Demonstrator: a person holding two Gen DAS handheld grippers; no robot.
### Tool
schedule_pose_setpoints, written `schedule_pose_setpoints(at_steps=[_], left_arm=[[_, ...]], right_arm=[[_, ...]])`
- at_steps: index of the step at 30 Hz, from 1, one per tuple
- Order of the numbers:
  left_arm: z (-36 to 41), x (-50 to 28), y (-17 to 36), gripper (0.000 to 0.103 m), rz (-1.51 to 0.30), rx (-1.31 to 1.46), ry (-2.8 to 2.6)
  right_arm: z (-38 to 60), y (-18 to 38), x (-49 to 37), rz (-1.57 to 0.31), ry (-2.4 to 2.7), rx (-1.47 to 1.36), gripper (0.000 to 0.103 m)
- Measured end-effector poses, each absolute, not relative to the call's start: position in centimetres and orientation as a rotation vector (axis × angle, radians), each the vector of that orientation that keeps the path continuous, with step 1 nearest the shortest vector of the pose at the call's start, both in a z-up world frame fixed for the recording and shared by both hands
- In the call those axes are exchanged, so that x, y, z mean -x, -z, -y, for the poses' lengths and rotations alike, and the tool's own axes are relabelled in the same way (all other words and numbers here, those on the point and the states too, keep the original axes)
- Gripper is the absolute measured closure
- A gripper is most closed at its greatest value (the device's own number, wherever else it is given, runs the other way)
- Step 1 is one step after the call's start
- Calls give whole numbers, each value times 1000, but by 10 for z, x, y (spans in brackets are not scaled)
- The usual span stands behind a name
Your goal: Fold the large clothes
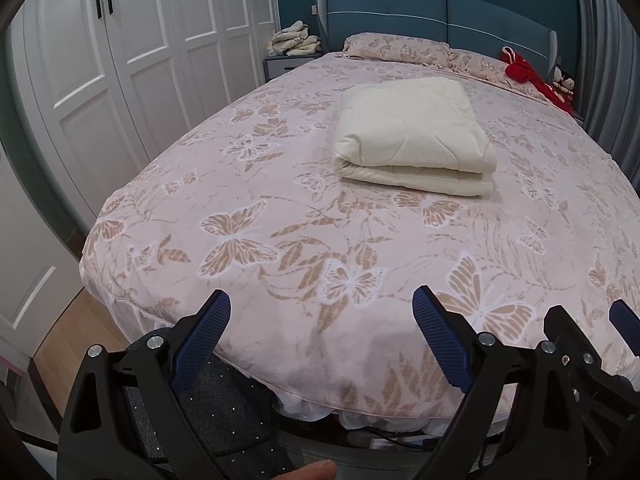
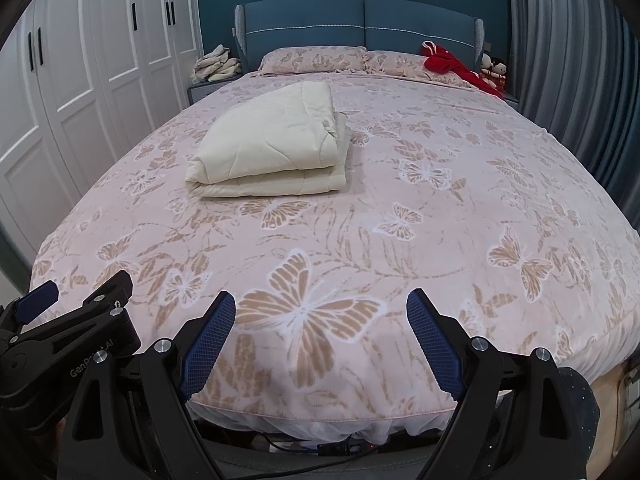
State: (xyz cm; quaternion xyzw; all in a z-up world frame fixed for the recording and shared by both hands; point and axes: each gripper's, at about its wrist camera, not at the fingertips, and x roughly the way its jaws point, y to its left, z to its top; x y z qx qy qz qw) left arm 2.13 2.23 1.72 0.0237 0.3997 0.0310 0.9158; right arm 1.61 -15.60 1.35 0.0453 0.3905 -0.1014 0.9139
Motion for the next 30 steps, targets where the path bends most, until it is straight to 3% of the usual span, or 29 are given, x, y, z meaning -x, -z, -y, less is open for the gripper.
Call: schedule_pose_setpoints(at_steps=[30], left_arm=[[-17,-31,-23,27,-806,-75,-18]], right_arm=[[153,-19,-21,-790,229,-84,17]])
